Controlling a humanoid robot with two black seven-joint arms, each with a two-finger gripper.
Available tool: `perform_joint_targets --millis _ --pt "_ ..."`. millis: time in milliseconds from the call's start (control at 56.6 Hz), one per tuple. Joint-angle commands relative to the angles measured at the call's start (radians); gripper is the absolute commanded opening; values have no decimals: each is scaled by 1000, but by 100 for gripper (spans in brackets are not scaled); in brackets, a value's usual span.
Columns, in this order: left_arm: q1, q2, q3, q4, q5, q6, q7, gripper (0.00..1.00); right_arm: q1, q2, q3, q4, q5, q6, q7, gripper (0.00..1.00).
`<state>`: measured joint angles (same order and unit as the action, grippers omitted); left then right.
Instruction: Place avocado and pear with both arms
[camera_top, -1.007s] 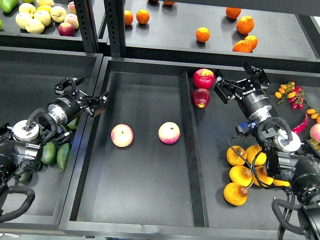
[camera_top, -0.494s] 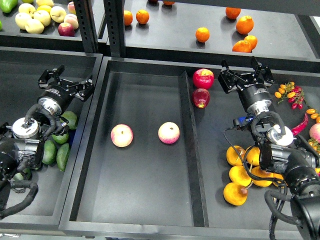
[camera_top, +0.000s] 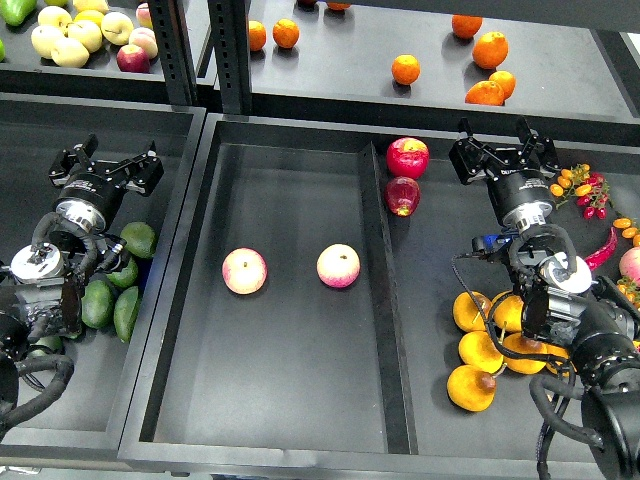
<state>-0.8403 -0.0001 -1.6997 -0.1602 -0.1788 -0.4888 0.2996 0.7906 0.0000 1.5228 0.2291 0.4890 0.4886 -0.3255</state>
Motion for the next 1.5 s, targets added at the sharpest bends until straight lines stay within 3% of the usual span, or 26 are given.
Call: perform_joint_targets --millis 0,124,230,318,389,442,636,1483 --pt "18 0 -9 -5 -1 0 -13 99 16 0 11 -19 -26 0 -1 99" --pt "41 0 -9 -7 -1 0 -16 99 44 0 30 -44 -40 0 2 99" --pt "61 0 -9 -12 -1 0 -16 99 53 0 43 -44 -41 0 32 99" --pt "73 0 -11 -22 -1 0 -17 99 53 0 46 -44 -47 0 118 99" --pt "82 0 -11 -25 -1 0 -22 99 53 0 54 -44 -49 0 215 100" --pt "84 0 -11 -25 -1 0 -34 99 50 0 54 -44 -59 0 238 99" --pt "86 0 -11 -27 1 0 -108 99 49 0 43 -42 -101 0 238 99" --pt "155 0 -11 -61 1 0 -132 99 55 0 5 -44 -150 0 206 100"
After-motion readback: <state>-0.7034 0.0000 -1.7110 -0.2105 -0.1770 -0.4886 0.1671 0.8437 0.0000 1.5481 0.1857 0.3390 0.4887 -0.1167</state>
